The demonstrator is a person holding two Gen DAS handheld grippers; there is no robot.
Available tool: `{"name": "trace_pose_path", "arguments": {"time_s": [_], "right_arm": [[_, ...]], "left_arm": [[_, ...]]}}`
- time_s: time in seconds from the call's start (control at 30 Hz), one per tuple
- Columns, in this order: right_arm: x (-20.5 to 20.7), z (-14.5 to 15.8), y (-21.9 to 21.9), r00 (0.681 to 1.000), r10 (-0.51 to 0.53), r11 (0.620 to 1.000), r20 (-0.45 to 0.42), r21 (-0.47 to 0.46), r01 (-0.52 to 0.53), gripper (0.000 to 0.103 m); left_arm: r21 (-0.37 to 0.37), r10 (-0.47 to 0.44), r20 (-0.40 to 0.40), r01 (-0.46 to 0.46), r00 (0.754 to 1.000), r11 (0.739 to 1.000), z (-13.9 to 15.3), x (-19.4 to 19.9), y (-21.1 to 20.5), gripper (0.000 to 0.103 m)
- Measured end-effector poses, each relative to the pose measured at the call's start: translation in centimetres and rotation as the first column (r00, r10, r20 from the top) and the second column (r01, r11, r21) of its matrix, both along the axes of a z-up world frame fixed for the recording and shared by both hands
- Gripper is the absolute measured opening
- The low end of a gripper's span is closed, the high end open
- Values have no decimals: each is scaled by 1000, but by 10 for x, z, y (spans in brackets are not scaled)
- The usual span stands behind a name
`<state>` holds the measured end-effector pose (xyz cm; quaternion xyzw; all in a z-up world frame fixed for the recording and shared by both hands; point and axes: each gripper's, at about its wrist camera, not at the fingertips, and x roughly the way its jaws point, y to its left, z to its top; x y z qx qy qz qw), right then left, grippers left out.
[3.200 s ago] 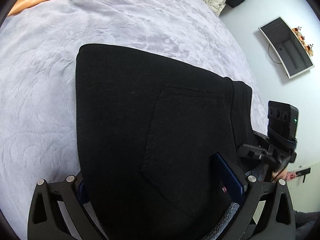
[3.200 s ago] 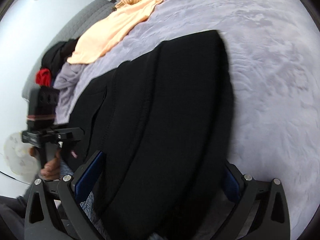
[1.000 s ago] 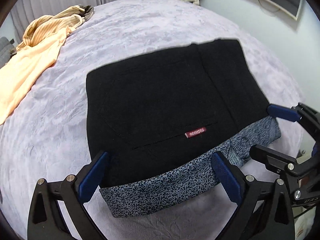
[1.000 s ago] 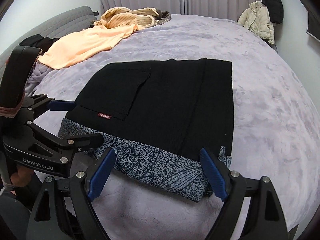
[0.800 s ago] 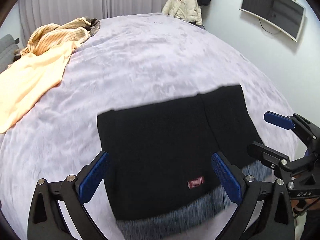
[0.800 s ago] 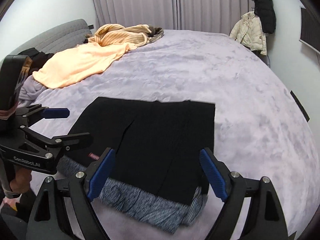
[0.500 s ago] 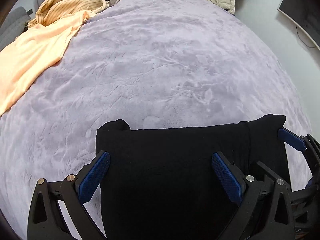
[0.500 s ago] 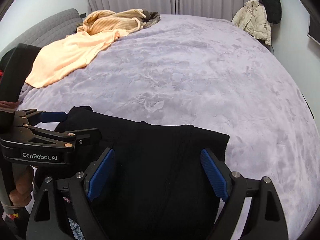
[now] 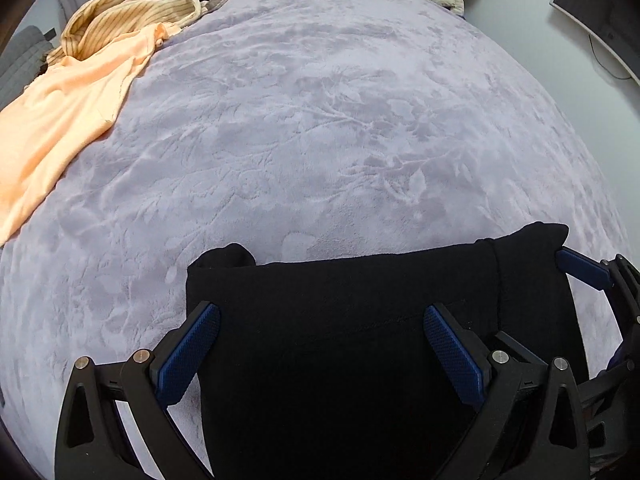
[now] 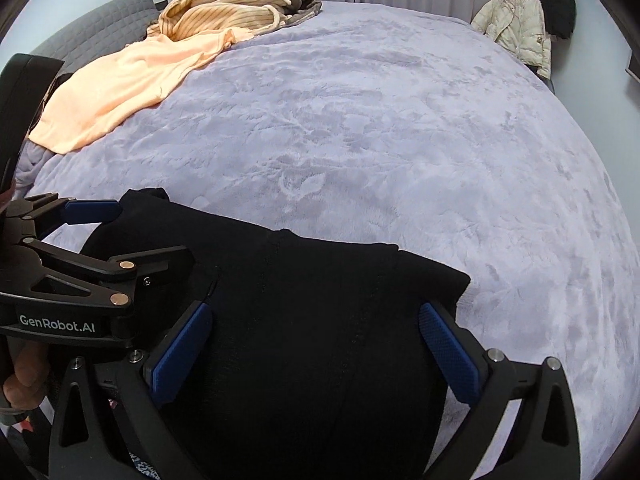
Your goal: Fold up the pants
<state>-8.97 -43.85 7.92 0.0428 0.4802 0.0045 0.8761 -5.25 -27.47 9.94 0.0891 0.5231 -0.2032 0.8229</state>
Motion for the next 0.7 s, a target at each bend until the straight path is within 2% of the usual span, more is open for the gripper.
{"name": "trace_pose_path", "arguments": {"time_s": [0.07,0.17,0.27,0.33,0.47,0.57,0.63,0.7], "right_arm": [[-6,13,4,999,3,999,44,-32,-1,103],[0,16,13,999,8,996,35,-84,-5,103],[13,4,17,1000,-10,995,-20,-101,8,103],[13,-1,18,998,-22,996,-54,-92,17,103],[-15,0,21,998,-37,998,-50,-56,35,103],[-46,0,25,998,-50,998,-31,-39,49,103],[-63,-2,28,998,-55,997,-19,-55,54,103],[-79,-4,32,998,-64,995,-11,-75,63,103]], "left_arm": [[-39,24,33,-22,999,999,13,-3,8,101],[1,84,67,-85,994,996,17,2,14,101],[48,102,-17,-101,995,994,-6,11,15,101],[34,110,-64,-108,992,994,-19,10,20,102],[5,100,-43,-100,994,995,-9,-8,29,102],[28,52,3,-52,999,998,-2,-32,26,102],[50,28,4,-28,1000,998,-8,-50,23,102],[52,34,33,-36,999,998,-10,-66,26,102]]}}
